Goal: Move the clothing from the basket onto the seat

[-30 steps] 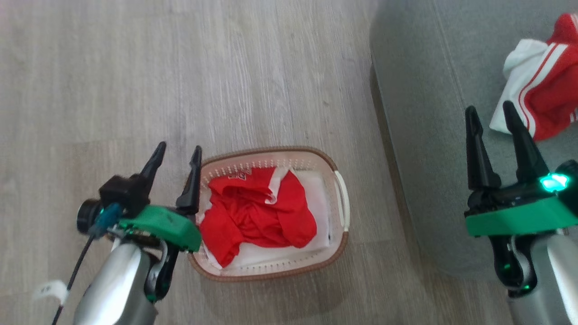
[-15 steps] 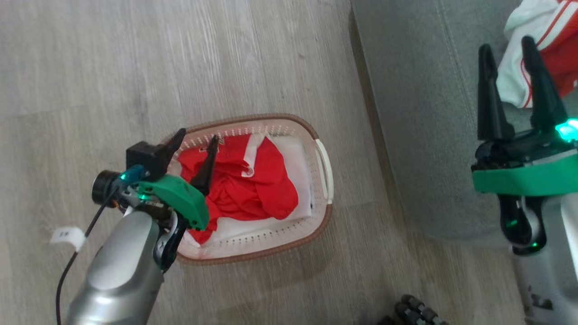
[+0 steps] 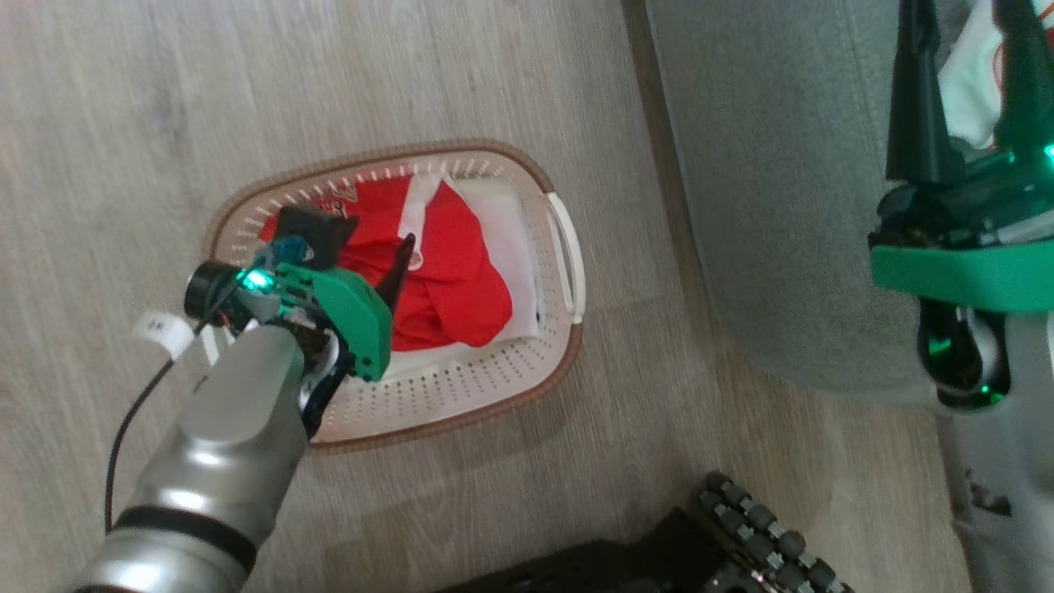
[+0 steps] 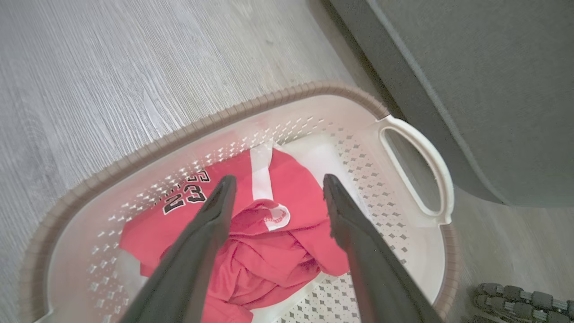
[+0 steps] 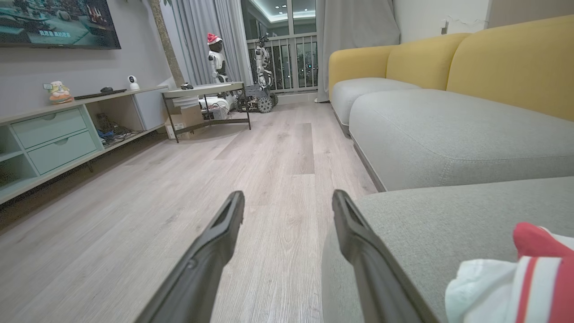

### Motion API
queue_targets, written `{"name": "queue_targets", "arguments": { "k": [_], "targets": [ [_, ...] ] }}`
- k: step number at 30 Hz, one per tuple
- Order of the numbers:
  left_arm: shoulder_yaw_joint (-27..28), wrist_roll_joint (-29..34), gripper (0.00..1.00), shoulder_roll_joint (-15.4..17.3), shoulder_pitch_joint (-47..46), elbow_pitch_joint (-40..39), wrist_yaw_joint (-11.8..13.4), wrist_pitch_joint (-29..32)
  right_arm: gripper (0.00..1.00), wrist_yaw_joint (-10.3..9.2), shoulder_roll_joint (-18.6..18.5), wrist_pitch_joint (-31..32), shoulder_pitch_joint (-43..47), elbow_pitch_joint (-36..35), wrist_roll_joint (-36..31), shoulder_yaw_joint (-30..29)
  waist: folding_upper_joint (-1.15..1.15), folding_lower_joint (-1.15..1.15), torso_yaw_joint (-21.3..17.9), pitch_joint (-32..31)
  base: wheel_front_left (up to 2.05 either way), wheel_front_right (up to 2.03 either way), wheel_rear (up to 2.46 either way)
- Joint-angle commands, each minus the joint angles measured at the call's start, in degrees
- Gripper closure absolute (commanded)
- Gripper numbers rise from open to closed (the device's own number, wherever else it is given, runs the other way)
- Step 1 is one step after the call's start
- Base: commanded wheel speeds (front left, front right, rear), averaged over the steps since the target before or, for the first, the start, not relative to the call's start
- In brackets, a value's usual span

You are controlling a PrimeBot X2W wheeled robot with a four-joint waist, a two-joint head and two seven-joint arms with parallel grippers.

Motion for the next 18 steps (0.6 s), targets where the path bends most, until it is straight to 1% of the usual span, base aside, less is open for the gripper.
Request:
{"name": "queue_targets", "arguments": {
  "k": [1,10,18],
  "targets": [
    [0.9,-0.3,0.0,0.4,-1.2,-0.1,-0.2,0.2,0.0,-0.01,0.2,-0.4,-0.3,-2.1,-0.3,0.6,0.0,-0.01,-1.1,2.2,0.0,0.0,0.0],
    [-1.8,-2.2,0.0,-0.1,-8.8,10.6,-0.3,4.4,0.0,-0.01,2.1,-0.4,-4.9,-3.9,-0.7,0.7,0.0,-0.01,-3.1,8.2,0.0,0.0,0.0],
    [-6.6,-2.8,0.0,-0.7,-13.2,15.7,-0.4,8.0,0.0,-0.01,3.3,-0.4,-6.8,-5.8,-1.3,1.1,0.0,-0.01,-4.6,12.2,0.0,0.0,0.0]
  ]
}}
